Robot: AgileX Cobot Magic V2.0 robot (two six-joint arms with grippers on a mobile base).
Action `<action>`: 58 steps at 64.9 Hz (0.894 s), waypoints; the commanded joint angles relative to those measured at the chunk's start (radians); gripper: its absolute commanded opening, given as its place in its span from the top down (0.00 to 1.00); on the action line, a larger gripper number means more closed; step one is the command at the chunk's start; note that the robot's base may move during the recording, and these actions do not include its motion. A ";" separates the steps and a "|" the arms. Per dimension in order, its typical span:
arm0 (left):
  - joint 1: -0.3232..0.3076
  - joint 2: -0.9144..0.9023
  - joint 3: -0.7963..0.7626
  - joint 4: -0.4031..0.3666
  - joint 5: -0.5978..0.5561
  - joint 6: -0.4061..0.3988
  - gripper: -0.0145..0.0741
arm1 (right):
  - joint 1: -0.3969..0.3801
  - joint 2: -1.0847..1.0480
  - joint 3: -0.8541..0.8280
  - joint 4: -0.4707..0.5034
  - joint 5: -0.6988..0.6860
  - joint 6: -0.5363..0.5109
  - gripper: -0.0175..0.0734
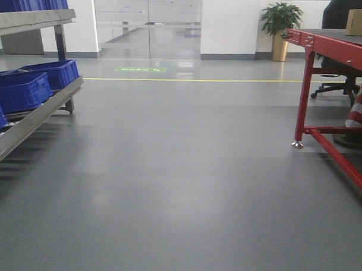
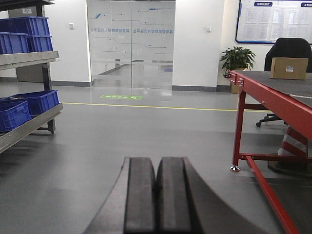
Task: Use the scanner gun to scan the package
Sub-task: 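Drive the base forward along the aisle beside the red table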
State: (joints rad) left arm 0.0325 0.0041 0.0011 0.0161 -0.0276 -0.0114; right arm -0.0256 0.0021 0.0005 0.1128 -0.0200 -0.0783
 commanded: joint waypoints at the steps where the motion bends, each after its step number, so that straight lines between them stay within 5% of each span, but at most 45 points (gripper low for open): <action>1: -0.007 -0.004 -0.001 -0.002 -0.015 0.002 0.96 | -0.002 -0.002 -0.001 -0.006 -0.009 0.001 0.99; 58: -0.007 -0.004 -0.001 -0.002 -0.015 0.002 0.96 | -0.002 -0.002 -0.001 -0.006 -0.009 0.001 0.99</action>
State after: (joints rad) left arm 0.0325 0.0041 0.0011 0.0161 -0.0276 -0.0114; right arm -0.0256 0.0021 0.0005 0.1128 -0.0200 -0.0783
